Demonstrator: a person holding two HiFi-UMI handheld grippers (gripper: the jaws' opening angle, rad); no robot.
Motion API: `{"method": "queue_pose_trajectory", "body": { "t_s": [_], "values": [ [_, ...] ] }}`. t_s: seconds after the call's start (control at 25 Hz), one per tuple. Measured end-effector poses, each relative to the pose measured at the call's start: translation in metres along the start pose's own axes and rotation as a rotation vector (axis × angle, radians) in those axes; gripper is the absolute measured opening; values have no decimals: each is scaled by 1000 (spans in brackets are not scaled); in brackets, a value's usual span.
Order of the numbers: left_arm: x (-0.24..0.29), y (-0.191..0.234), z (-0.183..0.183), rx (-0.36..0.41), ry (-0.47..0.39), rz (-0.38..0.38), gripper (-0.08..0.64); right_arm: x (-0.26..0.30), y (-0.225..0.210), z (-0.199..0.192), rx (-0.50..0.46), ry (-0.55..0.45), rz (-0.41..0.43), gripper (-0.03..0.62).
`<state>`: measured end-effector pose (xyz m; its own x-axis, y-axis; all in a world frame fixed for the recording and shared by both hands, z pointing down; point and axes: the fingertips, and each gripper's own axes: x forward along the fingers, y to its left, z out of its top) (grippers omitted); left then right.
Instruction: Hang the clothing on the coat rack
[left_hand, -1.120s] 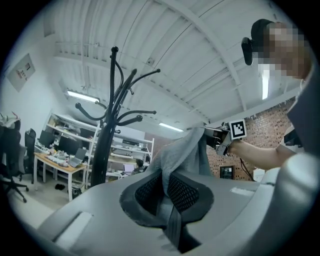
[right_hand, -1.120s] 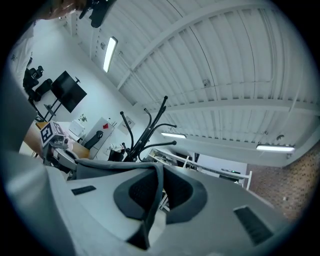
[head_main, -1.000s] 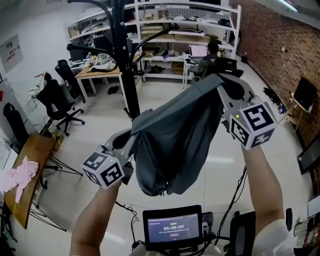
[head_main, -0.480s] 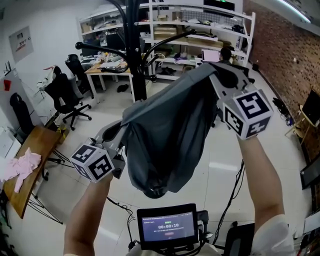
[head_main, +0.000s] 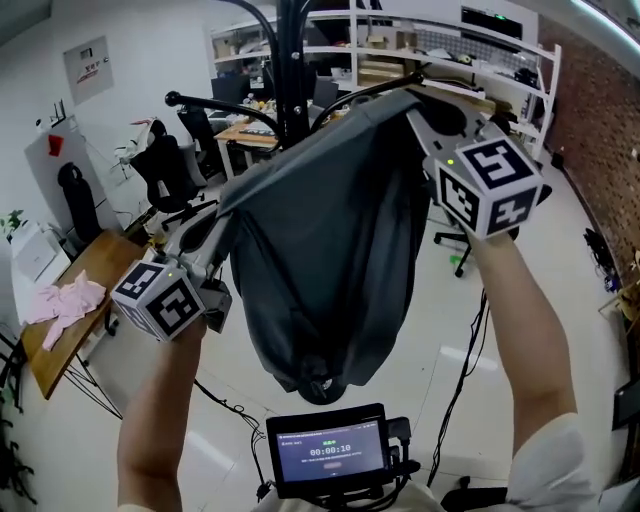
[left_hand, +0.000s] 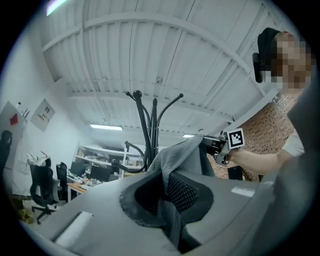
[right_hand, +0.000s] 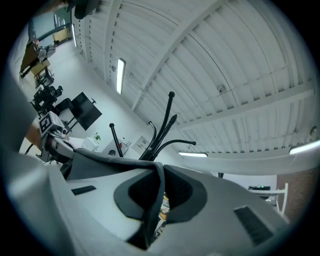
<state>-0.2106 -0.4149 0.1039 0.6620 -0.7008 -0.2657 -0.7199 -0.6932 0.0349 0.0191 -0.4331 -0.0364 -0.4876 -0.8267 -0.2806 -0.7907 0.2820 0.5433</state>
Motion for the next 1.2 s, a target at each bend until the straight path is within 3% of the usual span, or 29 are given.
{"method": "queue_pose_trajectory", "body": {
  "t_s": [0.28, 0.56, 0.88, 1.2],
  "values": [
    [15, 47, 25, 68, 12, 130, 9, 45, -3, -32, 48, 32, 38, 12],
    [37, 78, 3, 68, 99, 209, 11, 64, 1, -84, 76, 132, 60, 12],
    [45, 86, -53, 19, 198, 191, 14, 70, 26, -144, 138, 236, 94, 12],
    [41, 58, -113, 96, 265, 126, 17, 57, 72, -197, 225, 308, 154, 12]
  ]
}}
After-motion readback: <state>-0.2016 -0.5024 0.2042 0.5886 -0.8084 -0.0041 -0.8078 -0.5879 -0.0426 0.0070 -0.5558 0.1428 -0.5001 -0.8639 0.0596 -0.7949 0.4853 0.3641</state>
